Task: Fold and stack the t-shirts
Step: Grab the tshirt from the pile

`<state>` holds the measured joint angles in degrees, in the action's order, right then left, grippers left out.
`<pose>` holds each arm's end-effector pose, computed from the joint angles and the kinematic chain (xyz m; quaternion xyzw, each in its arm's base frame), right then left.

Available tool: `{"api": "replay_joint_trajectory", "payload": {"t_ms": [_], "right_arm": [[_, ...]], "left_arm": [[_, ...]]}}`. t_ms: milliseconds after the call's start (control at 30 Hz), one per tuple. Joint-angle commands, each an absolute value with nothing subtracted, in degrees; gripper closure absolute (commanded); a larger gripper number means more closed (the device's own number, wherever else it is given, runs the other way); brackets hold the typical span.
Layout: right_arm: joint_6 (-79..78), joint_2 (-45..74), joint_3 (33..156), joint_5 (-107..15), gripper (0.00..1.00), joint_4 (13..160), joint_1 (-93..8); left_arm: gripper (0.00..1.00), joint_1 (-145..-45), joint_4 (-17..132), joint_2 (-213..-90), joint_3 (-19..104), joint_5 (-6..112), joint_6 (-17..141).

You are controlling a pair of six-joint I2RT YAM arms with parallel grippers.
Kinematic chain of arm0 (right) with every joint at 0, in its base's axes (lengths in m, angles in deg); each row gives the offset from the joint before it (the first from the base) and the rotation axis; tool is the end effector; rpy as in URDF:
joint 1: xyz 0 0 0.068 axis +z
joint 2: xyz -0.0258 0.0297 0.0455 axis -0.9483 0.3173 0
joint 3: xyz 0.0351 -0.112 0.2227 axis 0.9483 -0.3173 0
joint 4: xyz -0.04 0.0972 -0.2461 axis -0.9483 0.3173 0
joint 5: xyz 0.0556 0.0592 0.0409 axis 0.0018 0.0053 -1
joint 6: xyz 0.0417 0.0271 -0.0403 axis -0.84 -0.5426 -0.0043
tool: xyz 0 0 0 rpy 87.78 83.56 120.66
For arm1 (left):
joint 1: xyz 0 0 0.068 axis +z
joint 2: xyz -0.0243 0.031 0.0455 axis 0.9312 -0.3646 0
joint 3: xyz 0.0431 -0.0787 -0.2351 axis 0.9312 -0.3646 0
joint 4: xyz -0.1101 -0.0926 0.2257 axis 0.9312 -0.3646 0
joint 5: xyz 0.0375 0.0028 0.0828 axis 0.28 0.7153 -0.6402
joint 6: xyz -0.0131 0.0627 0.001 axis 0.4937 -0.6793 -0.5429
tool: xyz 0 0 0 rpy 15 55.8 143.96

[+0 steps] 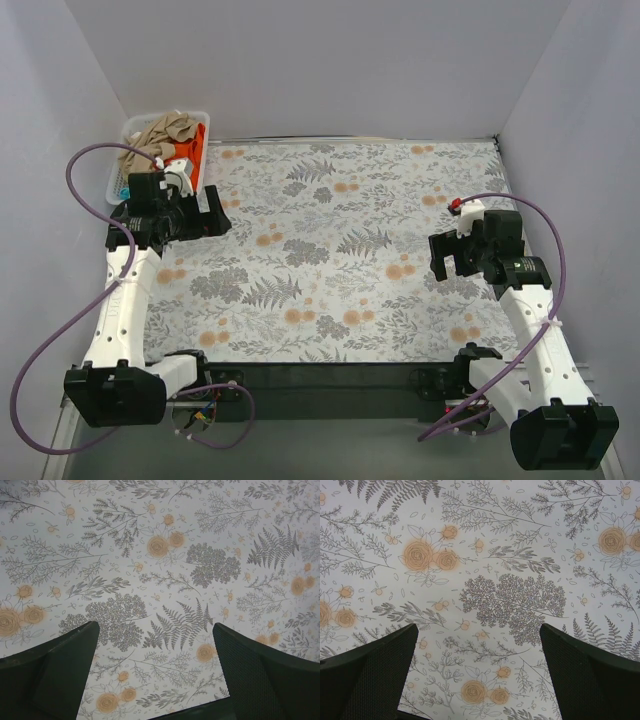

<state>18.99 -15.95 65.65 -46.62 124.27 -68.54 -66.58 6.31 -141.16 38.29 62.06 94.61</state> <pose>0.2127 0.0178 0.2612 -0.1526 0.9002 0.0291 0.4069 0.2497 -0.0057 0.3177 -0.3107 0.8657 -0.2608 0.2932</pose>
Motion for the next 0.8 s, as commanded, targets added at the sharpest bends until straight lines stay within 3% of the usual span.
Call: {"api": "replay_joint_trajectory", "payload": {"t_ms": [0, 100, 133, 433, 767], "right_arm": [[19.6, -15.82, 65.91, -48.13, 0.02, 122.04, -68.86], [19.6, -15.3, 66.0, -48.3, 0.02, 122.04, -68.77], [19.68, -15.21, 66.0, -48.3, 0.02, 122.13, -68.86], [19.68, -14.59, 66.18, -48.39, 0.02, 122.31, -68.86], [19.68, -13.71, 66.09, -49.18, 0.02, 122.39, -68.86]], "left_arm": [[0.1, -66.68, 4.77, -142.32, 41.23, 63.22, 93.63], [0.07, -66.6, 4.06, -145.12, 45.08, 61.82, 92.93], [0.02, -66.6, 3.8, -146.01, 46.4, 60.42, 92.4], [0.02, -65.2, 5.46, -159.19, 62.49, 54.52, 92.92], [0.05, -53.42, 5.64, -182.82, 91.65, 63.39, 97.23]]}}
